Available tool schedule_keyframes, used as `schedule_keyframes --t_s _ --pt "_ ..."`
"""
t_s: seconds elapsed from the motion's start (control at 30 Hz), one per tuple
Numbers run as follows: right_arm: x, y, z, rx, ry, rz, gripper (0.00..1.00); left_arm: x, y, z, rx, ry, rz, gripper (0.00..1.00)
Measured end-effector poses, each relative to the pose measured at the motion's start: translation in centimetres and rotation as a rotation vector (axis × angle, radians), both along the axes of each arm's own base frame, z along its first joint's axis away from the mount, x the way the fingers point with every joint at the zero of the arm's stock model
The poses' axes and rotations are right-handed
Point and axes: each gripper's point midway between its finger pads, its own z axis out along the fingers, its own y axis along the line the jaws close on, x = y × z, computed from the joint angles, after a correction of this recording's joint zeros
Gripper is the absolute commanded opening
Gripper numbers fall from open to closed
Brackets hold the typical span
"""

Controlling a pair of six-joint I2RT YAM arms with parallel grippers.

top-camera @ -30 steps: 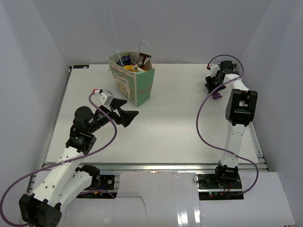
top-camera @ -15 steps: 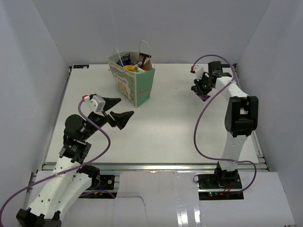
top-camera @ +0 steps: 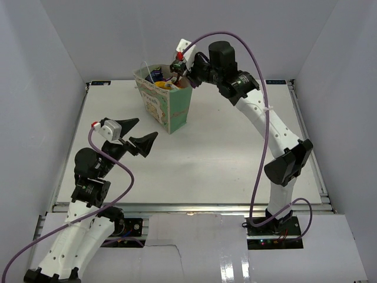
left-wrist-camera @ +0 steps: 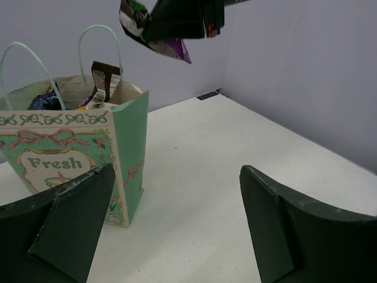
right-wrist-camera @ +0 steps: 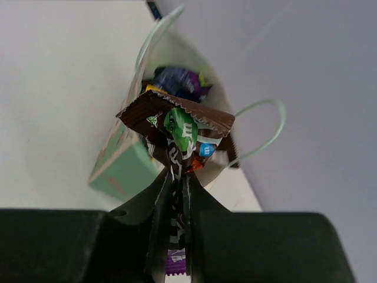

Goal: Place the snacks into the paper bag

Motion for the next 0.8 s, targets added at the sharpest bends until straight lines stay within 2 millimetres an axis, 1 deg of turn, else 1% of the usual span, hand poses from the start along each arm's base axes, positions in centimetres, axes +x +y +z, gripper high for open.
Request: schedule_keyframes --t_s 0.03,0.07,0.13,0.17,0.23,0.33,0.4,0.43,0.47,0.5,0.53,0.57,0.6,0.67,0.73,0.8 --pt "0.2 0.7 1.6 0.033 -0.043 -0.009 0.13 0.1 0.2 -0.1 0.000 0.001 0.009 0.98" --pt "0.4 1.3 2.6 0.059 -0.069 -0.019 0.13 0.3 0.4 -0.1 -0.001 0.003 0.018 0.98" --pt "1.1 2.9 3.7 0.104 -0.109 -0.037 0.13 0.5 0.7 -0.1 -0.001 0.003 0.033 0.98" --pt "1.6 3.6 3.6 0.118 -0.119 -0.048 0.13 0.6 0.9 -0.1 -0.001 0.002 0.039 0.98" --pt "2.9 5.6 2.7 0.133 -0.137 -0.070 0.13 0.7 1.1 -0.1 -0.002 0.002 0.050 0.98" --pt "5.0 7.7 -0.6 0.122 -0.125 -0.107 0.14 0.9 1.5 -0.1 -0.002 0.003 0.064 0.98" --pt "6.2 8.7 -3.3 0.098 -0.110 -0.137 0.19 1.1 1.8 -0.2 -0.003 0.005 0.074 0.98" --pt "6.7 8.9 -4.4 0.086 -0.104 -0.152 0.24 1.2 1.9 -0.2 -0.004 0.007 0.079 0.98" --pt "7.2 9.0 -5.4 0.077 -0.101 -0.164 0.36 1.3 2.0 -0.2 -0.005 0.008 0.084 0.98" --pt "7.5 9.0 -6.1 0.071 -0.094 -0.177 0.44 1.4 2.1 -0.2 -0.007 0.009 0.086 0.98" --pt "7.8 9.0 -6.5 0.066 -0.093 -0.183 0.51 1.5 2.2 -0.3 -0.008 0.012 0.087 0.98" --pt "7.8 9.0 -6.6 0.065 -0.095 -0.186 0.63 1.6 2.3 -0.5 -0.008 0.016 0.087 0.98" --pt "7.9 9.0 -6.4 0.072 -0.098 -0.190 0.70 1.7 2.3 -0.6 -0.009 0.021 0.087 0.98" --pt "8.2 8.9 -5.3 0.094 -0.123 -0.196 0.80 1.9 2.3 -0.9 -0.010 0.032 0.085 0.98" --pt "8.1 8.7 -4.6 0.107 -0.135 -0.198 0.83 1.9 2.2 -1.1 -0.011 0.038 0.079 0.98" --pt "7.8 8.3 -3.9 0.113 -0.139 -0.200 0.88 1.8 2.1 -1.1 -0.011 0.039 0.070 0.98"
